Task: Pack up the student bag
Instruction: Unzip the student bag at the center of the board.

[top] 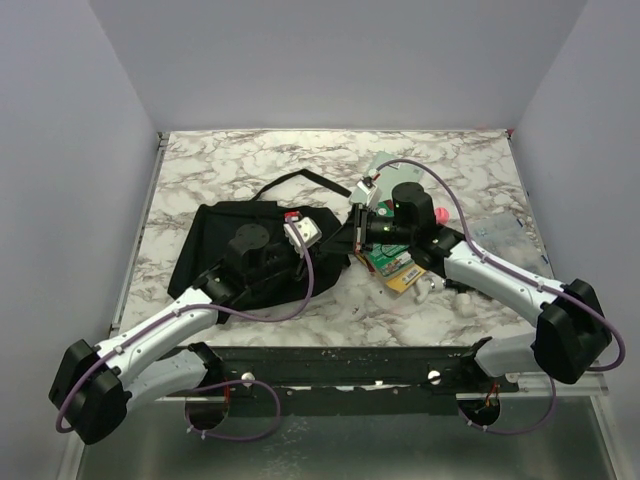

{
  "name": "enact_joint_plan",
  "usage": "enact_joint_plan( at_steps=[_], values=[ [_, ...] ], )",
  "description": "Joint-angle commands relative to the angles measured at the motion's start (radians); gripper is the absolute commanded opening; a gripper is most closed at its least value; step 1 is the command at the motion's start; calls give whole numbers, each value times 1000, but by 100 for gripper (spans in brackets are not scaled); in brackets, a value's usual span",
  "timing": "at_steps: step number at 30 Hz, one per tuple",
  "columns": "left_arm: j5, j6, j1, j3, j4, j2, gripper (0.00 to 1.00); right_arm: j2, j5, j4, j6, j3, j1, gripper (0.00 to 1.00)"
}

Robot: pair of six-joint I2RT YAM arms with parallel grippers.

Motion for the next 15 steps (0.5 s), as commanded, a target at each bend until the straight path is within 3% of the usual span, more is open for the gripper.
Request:
enact_joint_plan(
  at_steps=[1,6,9,11,13,15],
  values=[
    [59,-10,1,33,74,19,28,-49,-28,50,6,-19,3,1],
    [105,-49,6,50,74,35,0,-26,-10,10,-22,-10,3,1],
    [100,-78,5,53,73,40,0,-30,38,-42,-52,-1,3,4],
    [73,-96,7,53,69,44,0,-48,130,-171,-125,31,4,18],
    [76,-90,7,54,60,48,0,-71,238,-256,-175,48,3,39],
    [65,-97,7,56,50,51,0,-85,324,-322,-217,63,3,51]
  ],
)
